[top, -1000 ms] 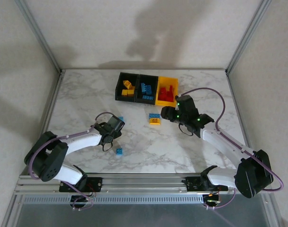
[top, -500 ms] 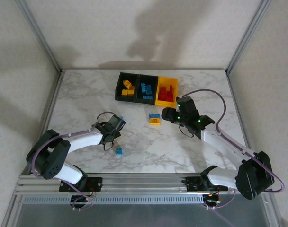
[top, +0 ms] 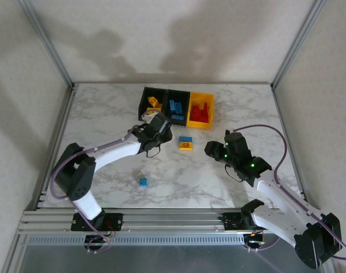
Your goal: Sort the legos into containers by color
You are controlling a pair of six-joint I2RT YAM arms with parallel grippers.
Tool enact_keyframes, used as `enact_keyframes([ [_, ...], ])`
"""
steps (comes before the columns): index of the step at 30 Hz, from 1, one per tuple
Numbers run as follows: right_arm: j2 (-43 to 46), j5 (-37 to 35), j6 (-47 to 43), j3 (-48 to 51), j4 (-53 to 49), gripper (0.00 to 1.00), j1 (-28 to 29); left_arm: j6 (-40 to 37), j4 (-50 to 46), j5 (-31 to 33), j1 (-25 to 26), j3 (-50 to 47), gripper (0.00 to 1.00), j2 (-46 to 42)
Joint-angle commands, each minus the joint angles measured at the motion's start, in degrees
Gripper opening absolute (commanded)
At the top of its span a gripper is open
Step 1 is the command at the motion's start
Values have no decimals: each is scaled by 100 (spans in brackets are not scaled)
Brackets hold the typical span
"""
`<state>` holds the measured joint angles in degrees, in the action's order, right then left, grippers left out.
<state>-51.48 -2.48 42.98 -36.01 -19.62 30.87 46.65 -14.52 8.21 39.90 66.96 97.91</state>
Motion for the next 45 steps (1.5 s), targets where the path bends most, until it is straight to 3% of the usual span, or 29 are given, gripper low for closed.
enact_keyframes([
  [1, 314, -287, 202, 127, -226, 56, -55, -214, -45, -315, 87, 680, 33, 482],
  [13, 694, -112, 380, 555, -161, 57, -66, -333, 84, -843, 207, 2951, 33, 2188],
  [26, 1097, -244, 360, 562, -545, 57, -69, -464, -689, -879, 211, 5850, 35, 4140],
  [36, 1237, -290, 308, 422, -763, 57, -72, -493, -727, -994, 167, 6607, 37, 4775],
  [45, 1179, -271, 290, 402, -708, 57, -71, -500, -779, -1008, 166, 6693, 56, 4761],
])
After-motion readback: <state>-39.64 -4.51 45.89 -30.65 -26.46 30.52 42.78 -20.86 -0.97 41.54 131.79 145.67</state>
